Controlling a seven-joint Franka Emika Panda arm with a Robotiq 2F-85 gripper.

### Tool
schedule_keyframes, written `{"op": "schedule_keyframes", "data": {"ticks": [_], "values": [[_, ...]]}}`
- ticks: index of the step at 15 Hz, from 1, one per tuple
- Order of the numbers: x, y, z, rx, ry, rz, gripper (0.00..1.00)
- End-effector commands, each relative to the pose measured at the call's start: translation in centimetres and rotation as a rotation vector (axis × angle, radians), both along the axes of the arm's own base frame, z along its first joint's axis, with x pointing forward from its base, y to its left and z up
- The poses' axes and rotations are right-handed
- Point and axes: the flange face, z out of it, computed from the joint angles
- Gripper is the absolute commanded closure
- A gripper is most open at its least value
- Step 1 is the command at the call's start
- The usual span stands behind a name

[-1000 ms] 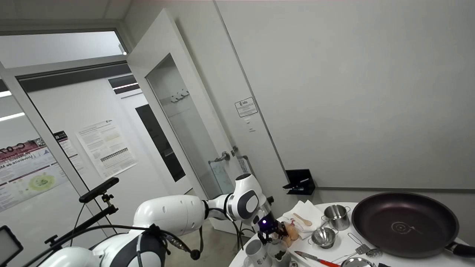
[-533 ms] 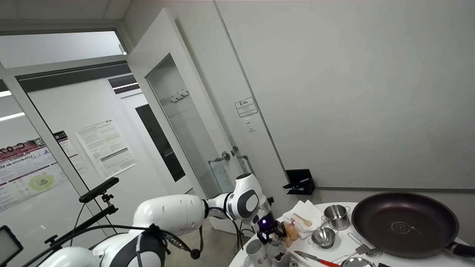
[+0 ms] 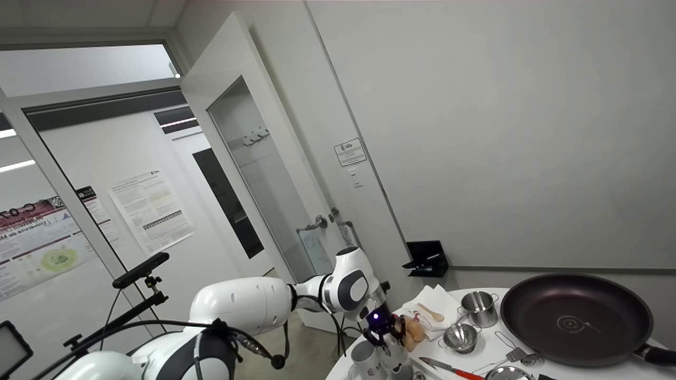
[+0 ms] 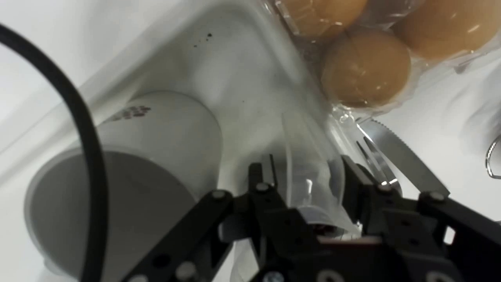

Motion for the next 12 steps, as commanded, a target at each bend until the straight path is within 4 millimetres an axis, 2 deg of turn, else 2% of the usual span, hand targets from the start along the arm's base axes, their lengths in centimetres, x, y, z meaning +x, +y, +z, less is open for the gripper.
{"op": "schedule_keyframes", "data": {"ticks": [1,4,8,10,11,12], "values": [[0.15,-0.01,0.44,0.007,-0.012,0.0,0.25],[0.21,0.01,0.64,0.011,-0.018,0.002,0.02],[0.33,-0.01,0.78,0.018,-0.026,0.003,0.21],[0.39,-0.06,0.88,0.02,-0.029,0.002,0.11],[0.41,-0.07,0.9,0.02,-0.03,0.003,0.11],[0.43,-0.09,0.92,0.022,-0.033,0.003,0.36]]}}
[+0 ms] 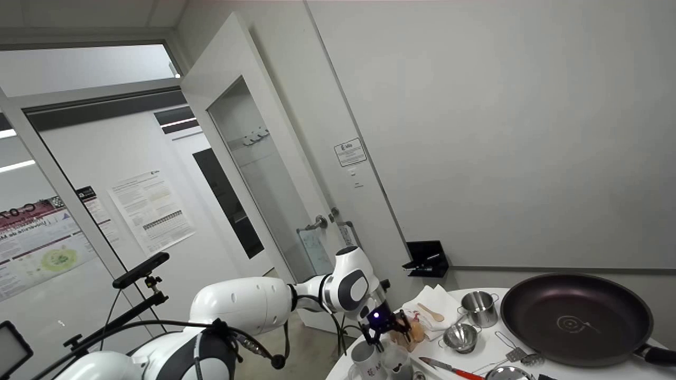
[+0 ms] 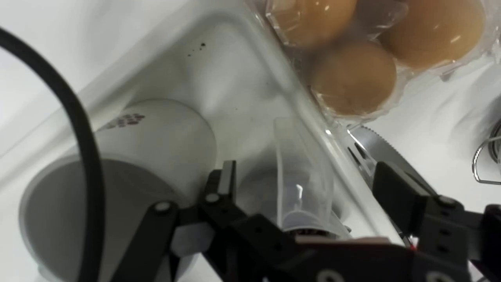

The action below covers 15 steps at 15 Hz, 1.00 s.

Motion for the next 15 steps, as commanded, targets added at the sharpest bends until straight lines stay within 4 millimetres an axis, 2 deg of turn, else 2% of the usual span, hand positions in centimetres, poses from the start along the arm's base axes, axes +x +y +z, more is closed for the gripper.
{"op": "schedule_keyframes", "data": {"ticks": [1,2,9,15], "values": [[0.18,-0.11,0.68,0.014,-0.012,0.002,0.36],[0.2,-0.1,0.7,0.015,-0.014,0.003,0.39],[0.3,-0.08,0.99,0.016,-0.025,0.007,0.93],[0.21,-0.1,1.35,0.005,-0.018,0.012,0.91]]}}
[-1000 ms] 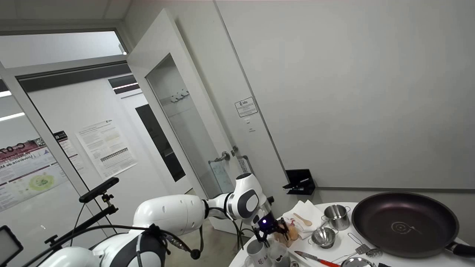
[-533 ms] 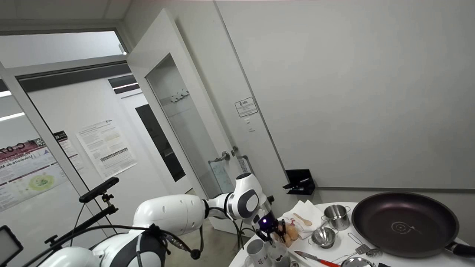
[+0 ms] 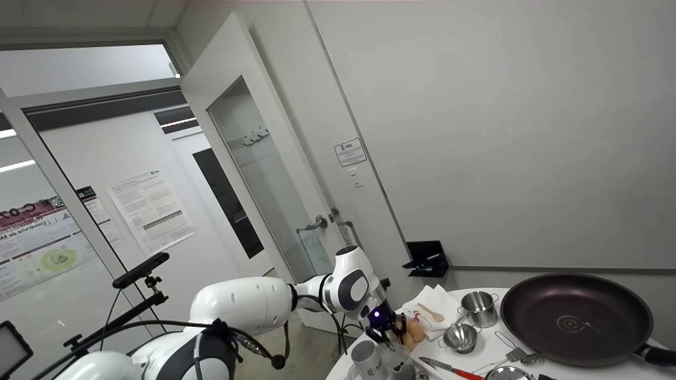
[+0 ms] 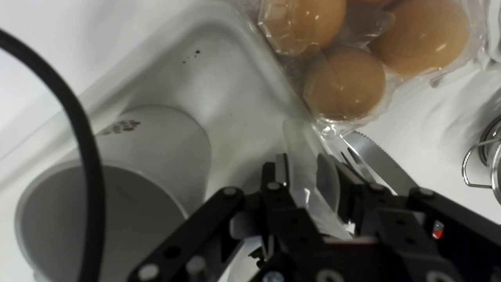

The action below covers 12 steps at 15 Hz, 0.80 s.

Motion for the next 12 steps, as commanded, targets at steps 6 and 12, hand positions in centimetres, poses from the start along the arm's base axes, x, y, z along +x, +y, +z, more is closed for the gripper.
{"op": "schedule_keyframes", "data": {"ticks": [6,12], "values": [[0.8,-1.0,4.7,-0.002,-0.037,0.002,0.91],[1.1,-2.7,5.8,0.01,-0.035,-0.024,0.91]]}}
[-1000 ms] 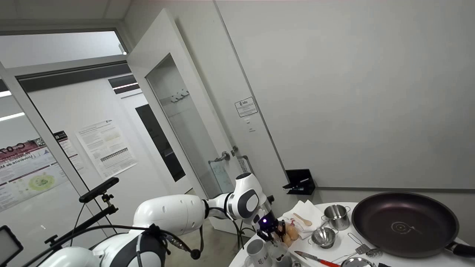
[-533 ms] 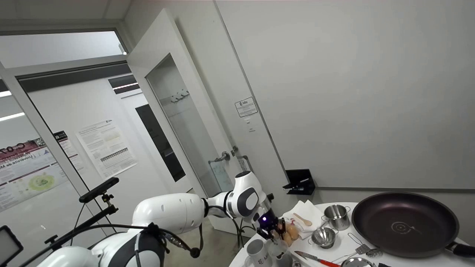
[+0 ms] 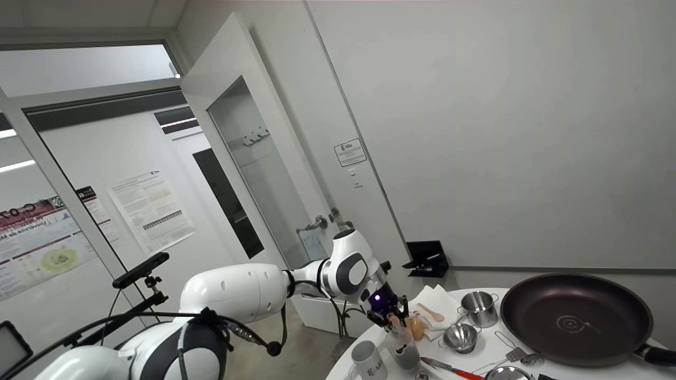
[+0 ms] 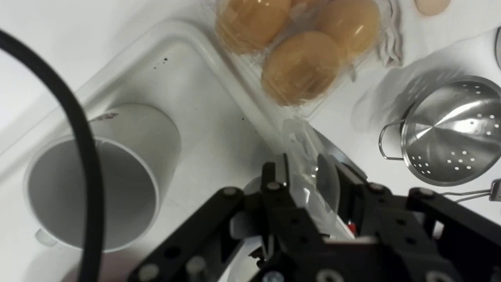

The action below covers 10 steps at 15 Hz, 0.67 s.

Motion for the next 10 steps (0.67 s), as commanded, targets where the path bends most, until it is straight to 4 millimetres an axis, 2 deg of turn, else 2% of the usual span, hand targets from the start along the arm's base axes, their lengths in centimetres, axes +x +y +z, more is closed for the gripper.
{"op": "schedule_keyframes", "data": {"ticks": [1,5,10], "values": [[-0.5,-1.4,0.4,0.004,0.026,-0.007,0.91],[-1.1,-2.8,-0.7,0.011,0.056,-0.024,0.91],[-2.8,-3.5,-1.2,0.023,0.071,-0.03,0.91]]}}
